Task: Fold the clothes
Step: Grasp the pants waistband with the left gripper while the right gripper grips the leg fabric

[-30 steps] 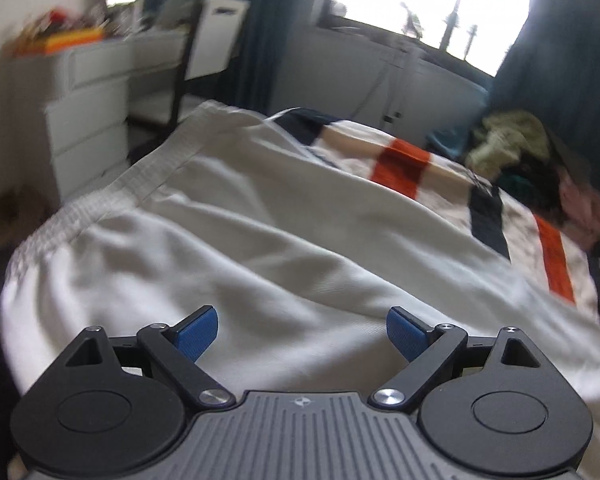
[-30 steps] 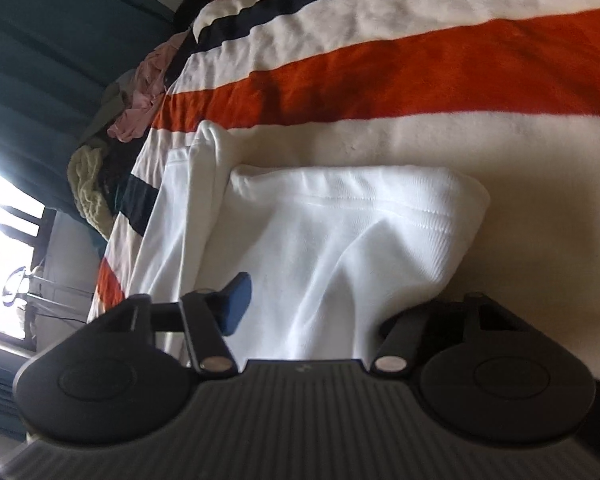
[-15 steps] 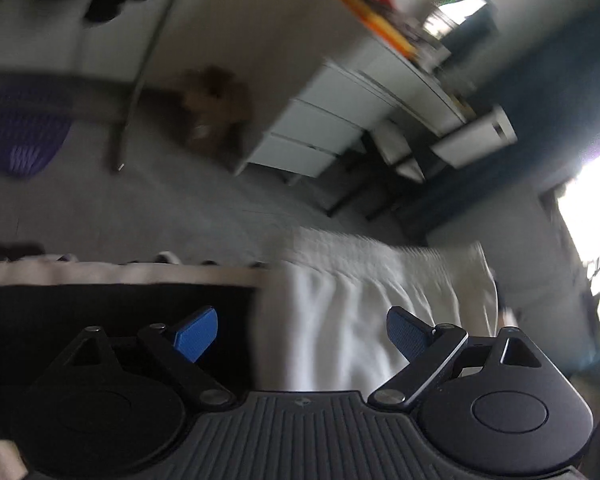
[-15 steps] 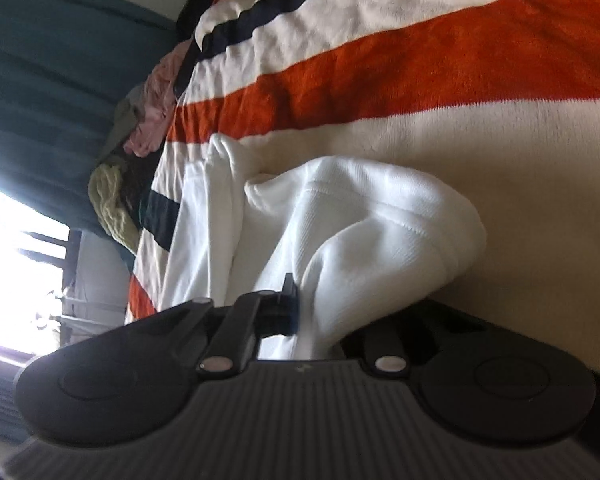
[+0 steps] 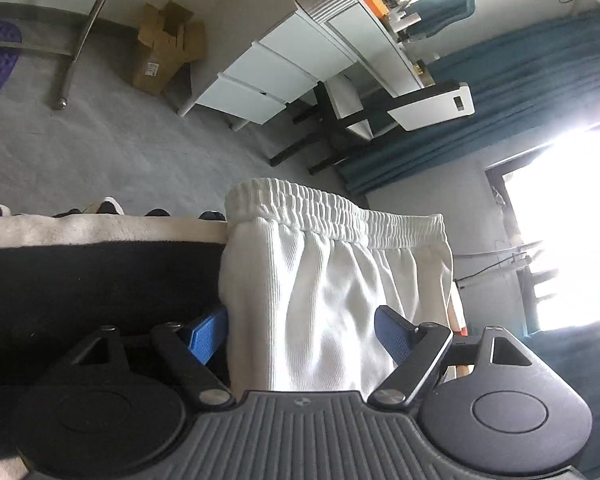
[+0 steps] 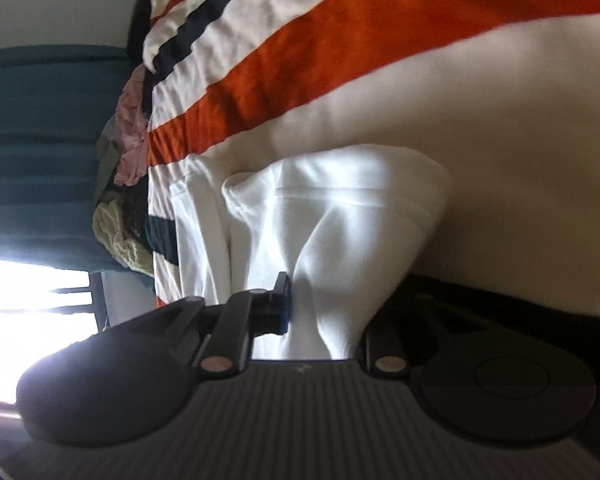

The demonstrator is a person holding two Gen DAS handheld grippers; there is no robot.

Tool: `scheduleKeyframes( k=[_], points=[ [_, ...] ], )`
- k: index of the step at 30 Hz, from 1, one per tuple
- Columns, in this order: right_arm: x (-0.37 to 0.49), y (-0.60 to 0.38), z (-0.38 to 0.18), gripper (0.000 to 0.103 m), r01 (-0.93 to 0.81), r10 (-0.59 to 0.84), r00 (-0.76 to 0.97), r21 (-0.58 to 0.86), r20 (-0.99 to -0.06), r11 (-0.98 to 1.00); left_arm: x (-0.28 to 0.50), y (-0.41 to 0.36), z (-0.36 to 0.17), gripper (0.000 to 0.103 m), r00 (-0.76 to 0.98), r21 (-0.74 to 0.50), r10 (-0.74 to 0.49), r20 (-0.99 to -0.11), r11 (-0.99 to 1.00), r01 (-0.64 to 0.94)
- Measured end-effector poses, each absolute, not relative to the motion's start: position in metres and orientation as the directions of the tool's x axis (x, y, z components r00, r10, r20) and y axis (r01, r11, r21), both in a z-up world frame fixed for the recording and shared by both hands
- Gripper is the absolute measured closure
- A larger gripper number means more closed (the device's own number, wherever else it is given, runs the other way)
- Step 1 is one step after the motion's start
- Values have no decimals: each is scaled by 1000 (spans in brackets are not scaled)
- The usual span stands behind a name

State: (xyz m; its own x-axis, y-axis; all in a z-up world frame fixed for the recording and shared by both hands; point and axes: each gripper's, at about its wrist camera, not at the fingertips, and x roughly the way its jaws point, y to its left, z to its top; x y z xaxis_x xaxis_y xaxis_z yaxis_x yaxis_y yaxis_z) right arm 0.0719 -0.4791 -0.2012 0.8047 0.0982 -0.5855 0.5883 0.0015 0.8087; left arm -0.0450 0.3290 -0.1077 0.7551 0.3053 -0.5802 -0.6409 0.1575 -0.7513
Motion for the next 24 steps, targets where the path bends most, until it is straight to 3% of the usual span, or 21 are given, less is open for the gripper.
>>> scheduleKeyframes(
  k=[2,4,7,14,19,24],
  points=[
    [58,-481,-198,81,605,53,796,796,-603,-19,-45,329,-111,25,765,-761,295,-572,157,-629],
    [43,-483,-195,81,620,3,784,783,-620,-50,-50,335,-114,45,778,-792,319,-542,118,-600],
    [25,-486,-199,81,621,-54,774,773,-631,-130,-51,341,-115,51,791,-822,357,-497,100,-561],
    [29,-486,-207,81,630,-27,768,763,-639,-146,-44,345,-126,50,786,-815,321,-529,67,-576],
    [36,-482,-210,51,620,7,780,772,-626,-138,-28,347,-125,41,754,-784,343,-561,74,-617],
    [40,-478,-203,48,631,-19,773,772,-634,-75,-15,346,-123,47,725,-753,369,-582,91,-651]
  ],
)
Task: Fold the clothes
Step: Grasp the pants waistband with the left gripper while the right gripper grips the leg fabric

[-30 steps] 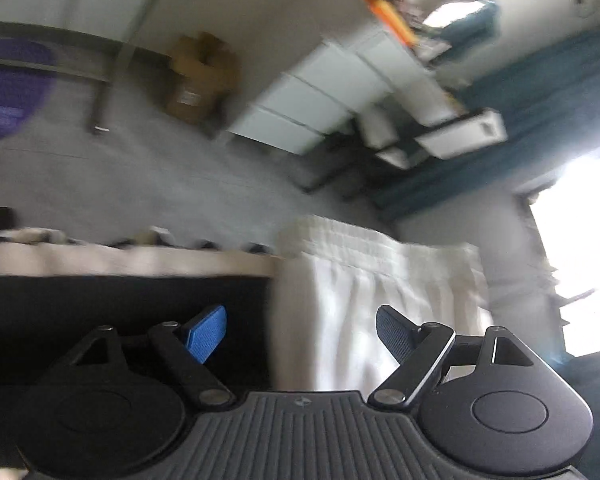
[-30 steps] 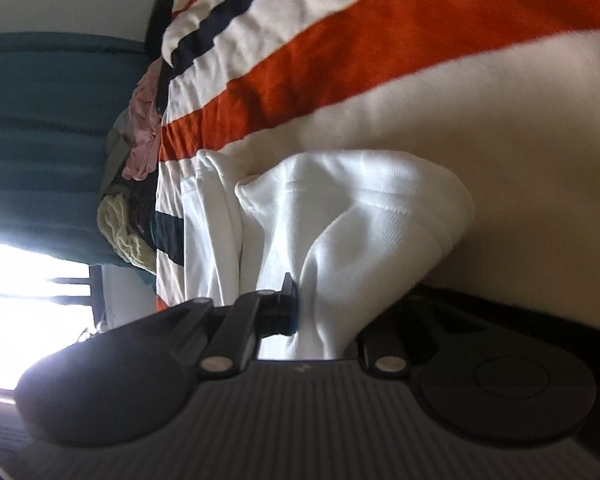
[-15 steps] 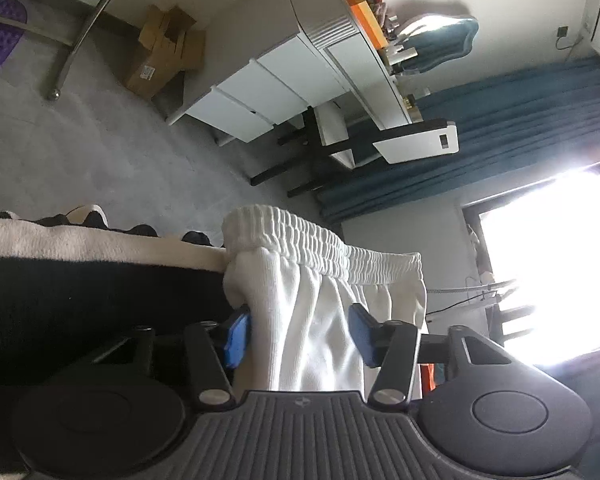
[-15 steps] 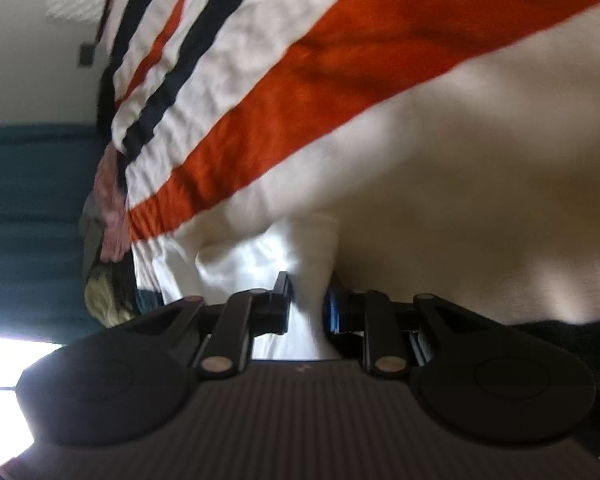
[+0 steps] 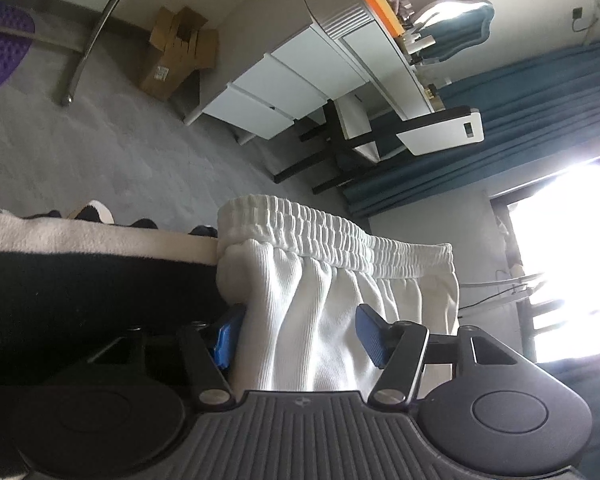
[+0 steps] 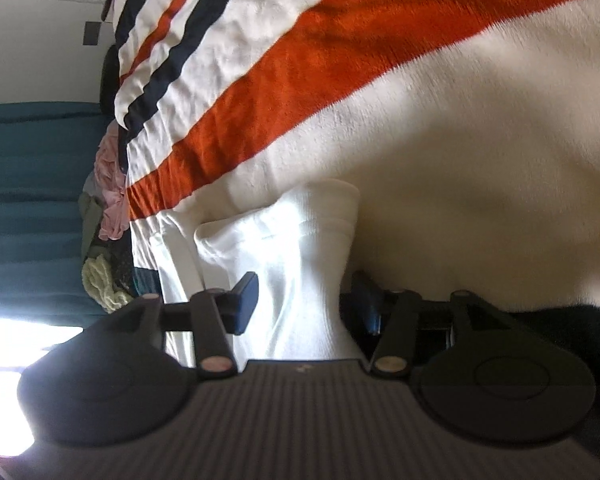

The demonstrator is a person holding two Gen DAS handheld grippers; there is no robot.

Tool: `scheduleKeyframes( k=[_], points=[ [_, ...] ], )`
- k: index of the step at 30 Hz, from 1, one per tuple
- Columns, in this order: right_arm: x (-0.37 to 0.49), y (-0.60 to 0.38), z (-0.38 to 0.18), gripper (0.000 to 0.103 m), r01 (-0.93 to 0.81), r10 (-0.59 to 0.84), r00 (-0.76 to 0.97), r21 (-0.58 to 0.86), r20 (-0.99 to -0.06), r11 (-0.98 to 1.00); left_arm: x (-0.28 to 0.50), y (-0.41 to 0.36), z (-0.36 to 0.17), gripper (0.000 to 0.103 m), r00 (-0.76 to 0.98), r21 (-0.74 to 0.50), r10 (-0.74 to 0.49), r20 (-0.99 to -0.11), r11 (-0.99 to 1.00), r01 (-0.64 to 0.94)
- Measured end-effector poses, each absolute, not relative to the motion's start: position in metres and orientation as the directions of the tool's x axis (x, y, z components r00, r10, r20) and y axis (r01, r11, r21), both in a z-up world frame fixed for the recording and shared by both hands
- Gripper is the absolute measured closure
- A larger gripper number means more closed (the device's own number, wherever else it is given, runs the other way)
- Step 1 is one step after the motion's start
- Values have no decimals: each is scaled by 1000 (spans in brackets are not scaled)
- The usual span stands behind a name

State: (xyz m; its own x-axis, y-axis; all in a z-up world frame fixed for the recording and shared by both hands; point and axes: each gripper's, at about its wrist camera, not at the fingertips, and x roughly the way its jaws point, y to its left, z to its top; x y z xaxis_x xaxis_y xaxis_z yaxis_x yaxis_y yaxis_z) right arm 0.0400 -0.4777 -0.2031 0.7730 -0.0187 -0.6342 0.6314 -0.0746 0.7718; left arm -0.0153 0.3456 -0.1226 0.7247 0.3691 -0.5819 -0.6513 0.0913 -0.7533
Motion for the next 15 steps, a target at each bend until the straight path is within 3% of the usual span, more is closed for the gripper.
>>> scheduleKeyframes(
  k=[2,4,9,12,15],
  points=[
    [43,-476,-200,54,643,-28,765,766,-643,-23,-14,346,-123,53,714,-741,373,-592,96,-665],
    [42,-473,-195,83,638,-57,769,770,-637,4,-13,347,-123,60,704,-729,377,-602,100,-678],
    [49,-456,-187,87,637,-88,771,761,-631,121,-16,350,-125,72,696,-719,372,-614,101,-688],
    [55,-447,-188,96,643,-74,765,752,-640,148,-20,351,-125,76,703,-727,368,-609,97,-680],
    [56,-448,-177,97,626,-145,780,759,-609,177,-21,349,-120,83,707,-718,370,-602,136,-683]
  ],
)
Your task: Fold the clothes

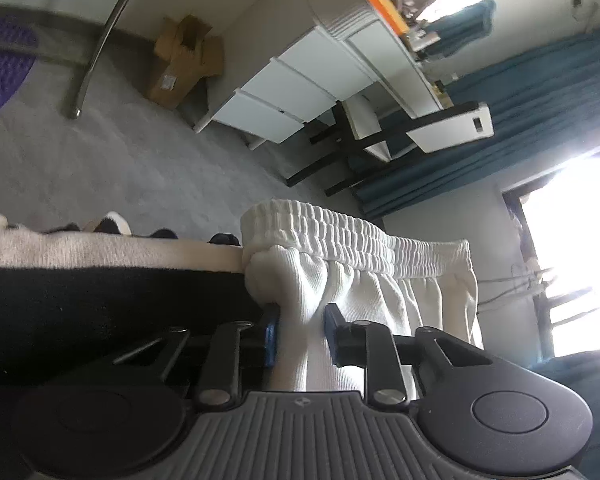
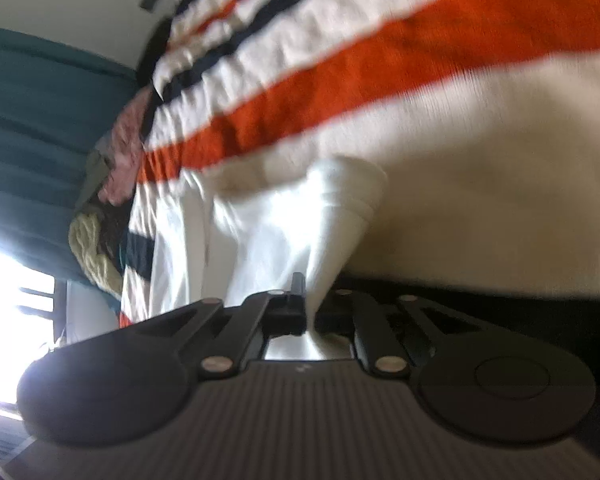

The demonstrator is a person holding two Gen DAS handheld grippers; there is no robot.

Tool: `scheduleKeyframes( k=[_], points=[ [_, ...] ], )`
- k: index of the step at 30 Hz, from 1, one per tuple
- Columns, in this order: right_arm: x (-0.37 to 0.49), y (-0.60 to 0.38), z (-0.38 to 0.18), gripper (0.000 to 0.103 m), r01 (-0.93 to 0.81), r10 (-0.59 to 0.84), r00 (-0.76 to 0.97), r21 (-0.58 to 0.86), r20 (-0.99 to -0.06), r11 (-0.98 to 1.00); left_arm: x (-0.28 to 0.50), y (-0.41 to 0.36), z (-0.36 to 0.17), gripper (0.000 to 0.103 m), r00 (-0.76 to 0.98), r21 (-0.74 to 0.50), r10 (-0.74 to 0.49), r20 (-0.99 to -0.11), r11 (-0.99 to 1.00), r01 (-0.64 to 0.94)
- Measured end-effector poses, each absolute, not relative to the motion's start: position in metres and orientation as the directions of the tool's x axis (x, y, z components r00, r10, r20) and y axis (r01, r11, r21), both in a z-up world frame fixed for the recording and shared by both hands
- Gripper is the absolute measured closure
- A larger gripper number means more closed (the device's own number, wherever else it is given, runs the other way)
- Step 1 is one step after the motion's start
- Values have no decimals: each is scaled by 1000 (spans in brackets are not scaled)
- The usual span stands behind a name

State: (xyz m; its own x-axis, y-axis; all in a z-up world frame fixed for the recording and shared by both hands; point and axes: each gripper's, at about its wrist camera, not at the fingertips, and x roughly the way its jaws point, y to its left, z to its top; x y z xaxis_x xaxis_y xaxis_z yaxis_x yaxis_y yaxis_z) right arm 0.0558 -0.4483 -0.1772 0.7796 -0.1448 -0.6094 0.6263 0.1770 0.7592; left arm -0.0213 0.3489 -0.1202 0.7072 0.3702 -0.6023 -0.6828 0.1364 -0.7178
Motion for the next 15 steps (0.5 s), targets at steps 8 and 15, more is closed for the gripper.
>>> scheduleKeyframes(
  k=[8,15],
  points=[
    [44,-487,-159,98,580,-209,808,808,-552,108,-41,346,-92,95,812,-798,311,-494,208,-565],
    [78,-487,-113,98,532,-257,840,818,-478,218,-13,343,-39,100,878,-796,291,-380,380,-470]
  ],
)
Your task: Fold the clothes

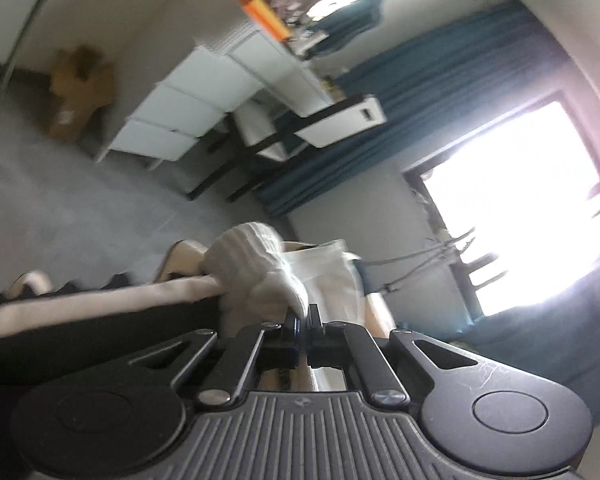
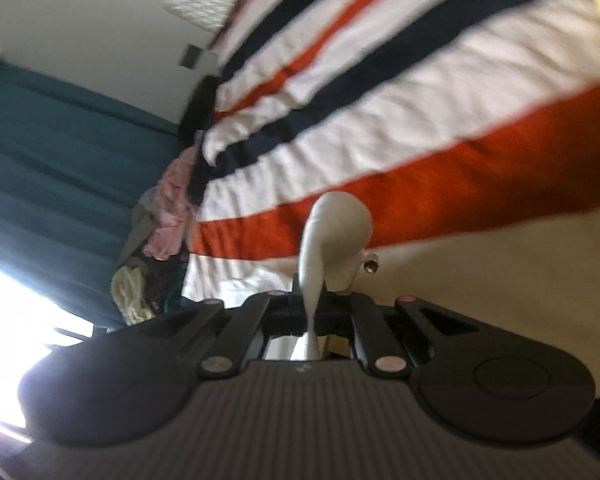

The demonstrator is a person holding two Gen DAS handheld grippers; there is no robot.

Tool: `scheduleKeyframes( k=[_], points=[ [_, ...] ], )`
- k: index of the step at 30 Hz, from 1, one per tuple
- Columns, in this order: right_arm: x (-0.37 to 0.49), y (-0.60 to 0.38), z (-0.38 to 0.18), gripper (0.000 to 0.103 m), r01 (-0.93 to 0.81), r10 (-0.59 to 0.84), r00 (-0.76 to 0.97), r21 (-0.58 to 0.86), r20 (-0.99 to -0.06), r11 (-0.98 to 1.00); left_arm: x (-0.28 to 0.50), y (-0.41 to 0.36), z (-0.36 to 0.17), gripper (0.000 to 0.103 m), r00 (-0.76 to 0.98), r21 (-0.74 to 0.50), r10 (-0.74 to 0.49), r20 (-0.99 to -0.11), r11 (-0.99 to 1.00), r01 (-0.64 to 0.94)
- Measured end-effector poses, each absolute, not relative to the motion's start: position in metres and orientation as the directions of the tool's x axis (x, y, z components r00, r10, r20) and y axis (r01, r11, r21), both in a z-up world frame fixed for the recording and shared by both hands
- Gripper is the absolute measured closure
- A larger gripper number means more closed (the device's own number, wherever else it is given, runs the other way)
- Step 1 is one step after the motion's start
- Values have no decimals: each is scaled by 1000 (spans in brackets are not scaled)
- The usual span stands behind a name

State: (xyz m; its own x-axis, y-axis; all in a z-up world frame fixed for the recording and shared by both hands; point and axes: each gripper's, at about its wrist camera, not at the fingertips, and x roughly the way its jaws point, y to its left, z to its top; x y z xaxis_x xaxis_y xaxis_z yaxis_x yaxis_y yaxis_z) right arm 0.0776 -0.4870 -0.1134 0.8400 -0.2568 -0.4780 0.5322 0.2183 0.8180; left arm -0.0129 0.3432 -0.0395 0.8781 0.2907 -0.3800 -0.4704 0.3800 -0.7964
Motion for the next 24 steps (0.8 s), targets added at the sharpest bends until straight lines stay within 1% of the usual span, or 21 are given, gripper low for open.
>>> scheduleKeyframes(
  k=[3,6,10,13,17,21,24],
  points=[
    [117,-481,-87,98,523,-284,847,803,-450,287,28,342,-25,100,883,-769,297,-364,439,-465],
    [175,-476,-66,98,542,-305,837,763,-454,353,80,343,-17,100,882,-752,304,-359,465,-467],
    [262,-468,-61,98,579,-343,814,703,-469,413,171,341,-14,101,876,-719,314,-365,502,-480],
    [326,-462,-73,98,611,-374,791,651,-484,450,246,344,-22,100,865,-702,302,-401,505,-501],
    [405,-456,-104,98,658,-398,752,559,-526,504,337,356,-40,100,840,-635,283,-463,555,-537],
    [452,-454,-145,97,699,-374,700,478,-608,532,402,362,-61,100,811,-586,245,-532,584,-561],
    [466,-457,-170,97,725,-352,657,432,-667,537,426,363,-72,99,782,-563,237,-576,578,-591]
  ],
)
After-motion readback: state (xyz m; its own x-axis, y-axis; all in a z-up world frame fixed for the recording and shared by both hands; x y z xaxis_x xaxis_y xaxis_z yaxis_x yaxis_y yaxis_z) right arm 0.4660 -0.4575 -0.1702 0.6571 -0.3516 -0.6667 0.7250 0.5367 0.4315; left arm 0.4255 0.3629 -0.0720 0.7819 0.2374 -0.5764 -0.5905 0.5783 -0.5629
